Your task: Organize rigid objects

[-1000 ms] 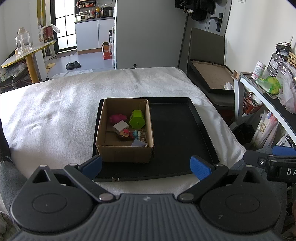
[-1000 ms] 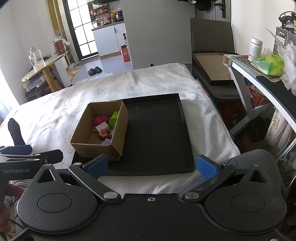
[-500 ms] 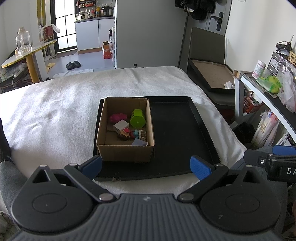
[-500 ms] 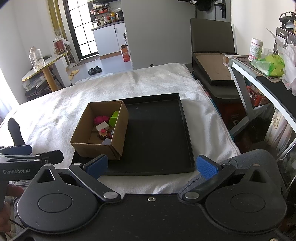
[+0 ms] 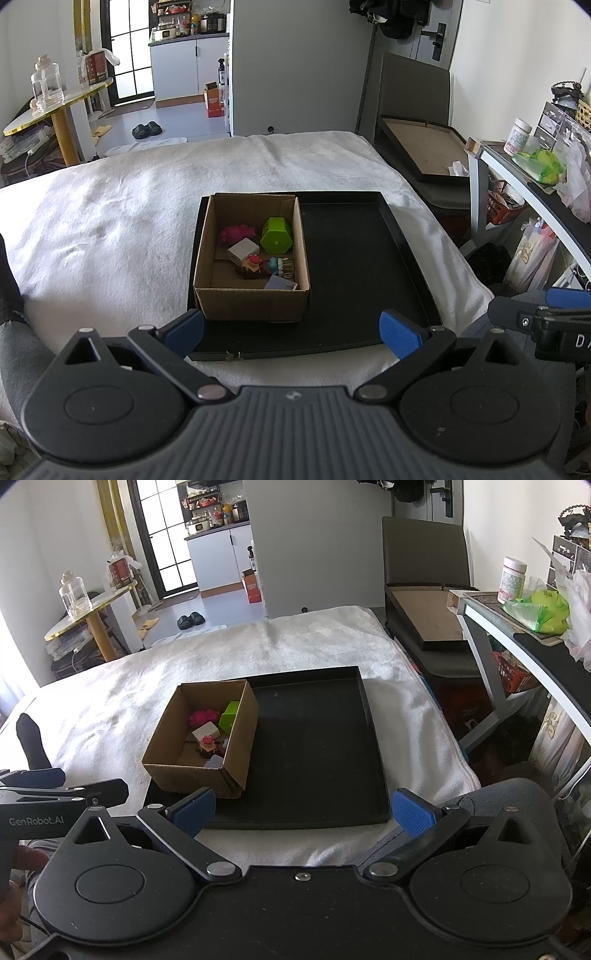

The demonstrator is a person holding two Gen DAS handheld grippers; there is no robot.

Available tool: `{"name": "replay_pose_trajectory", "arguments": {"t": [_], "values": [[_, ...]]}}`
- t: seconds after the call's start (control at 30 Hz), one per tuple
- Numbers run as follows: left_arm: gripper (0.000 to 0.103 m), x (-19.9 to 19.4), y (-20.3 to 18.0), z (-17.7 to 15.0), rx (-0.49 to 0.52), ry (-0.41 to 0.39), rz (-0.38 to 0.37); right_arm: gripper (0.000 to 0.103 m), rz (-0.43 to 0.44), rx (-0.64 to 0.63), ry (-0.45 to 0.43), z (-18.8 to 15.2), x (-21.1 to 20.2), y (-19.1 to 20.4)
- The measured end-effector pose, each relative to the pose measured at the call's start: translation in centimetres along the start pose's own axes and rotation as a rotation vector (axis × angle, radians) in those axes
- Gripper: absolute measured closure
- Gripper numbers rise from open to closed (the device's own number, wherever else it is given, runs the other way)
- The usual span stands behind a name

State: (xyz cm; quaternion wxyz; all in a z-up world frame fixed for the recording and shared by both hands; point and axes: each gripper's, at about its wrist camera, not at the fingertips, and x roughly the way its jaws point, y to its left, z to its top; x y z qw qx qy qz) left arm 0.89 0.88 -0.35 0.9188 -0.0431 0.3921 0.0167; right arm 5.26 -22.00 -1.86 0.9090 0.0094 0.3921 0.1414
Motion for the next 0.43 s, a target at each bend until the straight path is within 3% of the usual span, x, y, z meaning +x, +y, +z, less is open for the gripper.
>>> {"name": "replay_pose_trajectory", "arguments": {"t": [0.43], "values": [[0.002,-0.35,-0.07,0.27,-0.004,-0.019,-0.006,0.000,-0.006,-0.001,0.001,0.00,0.11,-0.02]]}}
